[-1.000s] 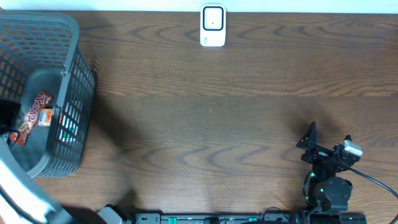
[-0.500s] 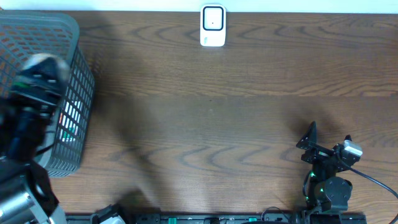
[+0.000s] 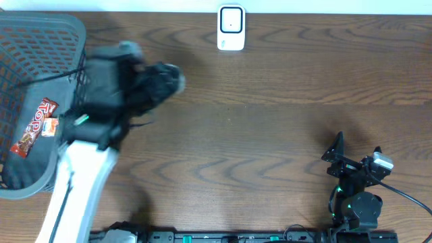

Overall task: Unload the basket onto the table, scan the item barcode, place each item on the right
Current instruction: 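Lift the bottle out and place it on the table center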

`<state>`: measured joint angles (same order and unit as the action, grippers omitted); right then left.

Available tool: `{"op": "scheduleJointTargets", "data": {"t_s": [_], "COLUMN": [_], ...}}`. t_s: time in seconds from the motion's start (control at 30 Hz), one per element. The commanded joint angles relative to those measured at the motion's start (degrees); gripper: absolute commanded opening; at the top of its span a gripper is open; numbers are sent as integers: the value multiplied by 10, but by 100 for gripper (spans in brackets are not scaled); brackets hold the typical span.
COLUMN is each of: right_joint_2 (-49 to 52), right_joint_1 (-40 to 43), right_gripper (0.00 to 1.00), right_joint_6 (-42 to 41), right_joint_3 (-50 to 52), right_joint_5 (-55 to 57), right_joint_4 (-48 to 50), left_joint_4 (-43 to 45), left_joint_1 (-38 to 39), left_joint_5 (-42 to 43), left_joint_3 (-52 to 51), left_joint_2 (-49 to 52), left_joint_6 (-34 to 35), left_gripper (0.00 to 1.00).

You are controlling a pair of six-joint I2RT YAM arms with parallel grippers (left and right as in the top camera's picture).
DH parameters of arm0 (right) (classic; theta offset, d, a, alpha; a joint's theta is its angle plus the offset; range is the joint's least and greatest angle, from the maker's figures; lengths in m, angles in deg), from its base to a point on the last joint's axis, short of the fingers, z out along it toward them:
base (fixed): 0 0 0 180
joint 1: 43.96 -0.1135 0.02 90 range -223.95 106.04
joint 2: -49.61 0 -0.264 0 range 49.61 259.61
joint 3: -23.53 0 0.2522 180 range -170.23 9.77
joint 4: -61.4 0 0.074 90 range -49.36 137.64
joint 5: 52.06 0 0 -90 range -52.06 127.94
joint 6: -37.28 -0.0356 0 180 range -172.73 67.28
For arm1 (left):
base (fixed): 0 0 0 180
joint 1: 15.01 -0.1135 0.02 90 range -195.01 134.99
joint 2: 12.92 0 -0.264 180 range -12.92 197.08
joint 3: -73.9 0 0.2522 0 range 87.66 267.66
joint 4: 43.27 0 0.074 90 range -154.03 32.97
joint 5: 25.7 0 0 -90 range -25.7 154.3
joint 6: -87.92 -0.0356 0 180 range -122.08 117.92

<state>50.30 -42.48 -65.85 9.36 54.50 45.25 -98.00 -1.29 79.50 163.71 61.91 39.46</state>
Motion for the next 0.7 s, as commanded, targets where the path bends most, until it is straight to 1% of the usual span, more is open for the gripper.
{"op": "scheduleJointTargets", "data": {"t_s": [0.0,0.07,0.13,0.27,0.37,0.67], "right_joint_2": [-3,-3,-3,-3,-3,-3], "right_joint_1": [4,4,4,4,4,4], "right_gripper": [99,99,99,99,99,99], "right_joint_6": [5,5,5,5,5,5], "right_joint_3": [1,1,1,1,1,1], "right_joint_5": [7,7,7,7,7,7], "right_joint_4": [-3,-3,-3,-3,-3,-3], "left_joint_4": [6,8,8,10,8,8], "left_joint_1": [68,95,115,131,132,132], "left_joint_5": [-119,-149,-162,-164,-174,-189], "left_joint_3": [-3,-3,-3,-3,-3,-3], "left_joint_2": [77,126,173,243,284,318], "left_joint_6": [-10,-10,-10,-35,-39,-75], "left_gripper": [67,67,67,67,67,67]}}
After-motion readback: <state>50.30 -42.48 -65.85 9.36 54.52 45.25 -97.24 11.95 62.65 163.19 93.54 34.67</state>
